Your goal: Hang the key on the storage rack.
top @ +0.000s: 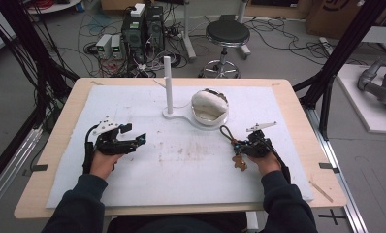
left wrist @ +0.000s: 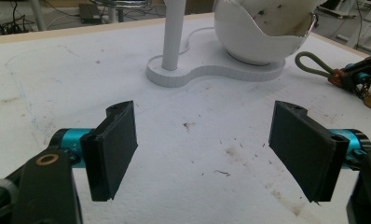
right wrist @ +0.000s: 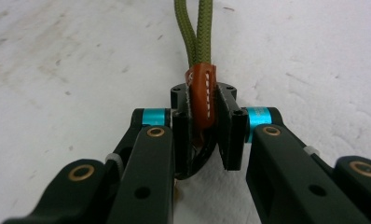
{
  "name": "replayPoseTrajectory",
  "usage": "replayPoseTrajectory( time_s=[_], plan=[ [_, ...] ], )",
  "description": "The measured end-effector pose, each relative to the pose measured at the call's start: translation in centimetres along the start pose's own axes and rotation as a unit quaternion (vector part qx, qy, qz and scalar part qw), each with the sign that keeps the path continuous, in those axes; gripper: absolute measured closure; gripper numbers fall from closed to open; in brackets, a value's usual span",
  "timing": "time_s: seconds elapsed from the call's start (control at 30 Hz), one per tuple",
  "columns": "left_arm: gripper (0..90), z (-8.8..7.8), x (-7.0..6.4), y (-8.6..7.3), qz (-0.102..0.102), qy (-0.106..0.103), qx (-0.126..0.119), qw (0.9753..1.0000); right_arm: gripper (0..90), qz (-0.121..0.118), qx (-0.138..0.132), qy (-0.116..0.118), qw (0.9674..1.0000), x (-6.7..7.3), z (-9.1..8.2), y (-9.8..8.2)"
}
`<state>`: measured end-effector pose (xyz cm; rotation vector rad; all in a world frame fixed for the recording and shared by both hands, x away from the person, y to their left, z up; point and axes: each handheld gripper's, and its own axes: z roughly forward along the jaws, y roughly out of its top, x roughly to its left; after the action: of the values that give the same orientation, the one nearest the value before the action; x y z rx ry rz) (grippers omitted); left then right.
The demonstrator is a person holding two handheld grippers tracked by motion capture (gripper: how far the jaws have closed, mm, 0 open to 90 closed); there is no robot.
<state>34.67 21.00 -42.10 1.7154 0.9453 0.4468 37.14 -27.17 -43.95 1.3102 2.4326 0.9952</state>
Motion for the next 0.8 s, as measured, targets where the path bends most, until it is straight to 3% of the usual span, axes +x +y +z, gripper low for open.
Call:
replayPoseTrajectory(
  time_s=[0.1,0.23,0.3,0.43,0.63,0.8],
  plan=[
    [23.2,0.0,0.1,0.0,-0.002,-0.001,-0.001,1.0000,79.2,-0.002,-0.009,0.018,0.9998,0.0,-0.3,-0.1],
    [26.0,0.0,-0.1,0.0,0.000,-0.009,-0.001,1.0000,79.1,-0.021,-0.070,0.056,0.9958,0.5,-1.5,0.1],
    [29.1,0.0,-0.4,0.1,-0.002,-0.021,-0.007,0.9998,79.1,-0.032,-0.087,0.068,0.9934,0.9,-2.0,0.2],
    [31.3,0.2,-1.1,0.3,-0.006,-0.040,-0.020,0.9990,79.1,-0.048,-0.120,0.104,0.9862,1.8,-2.7,0.4],
    [31.3,0.9,-3.1,1.0,0.002,-0.084,-0.040,0.9957,79.1,-0.070,-0.178,0.158,0.9687,4.1,-3.1,1.4],
    [31.1,1.7,-4.7,1.5,0.004,-0.116,-0.050,0.9920,79.0,-0.075,-0.200,0.172,0.9616,6.2,-2.6,2.2]
  ],
)
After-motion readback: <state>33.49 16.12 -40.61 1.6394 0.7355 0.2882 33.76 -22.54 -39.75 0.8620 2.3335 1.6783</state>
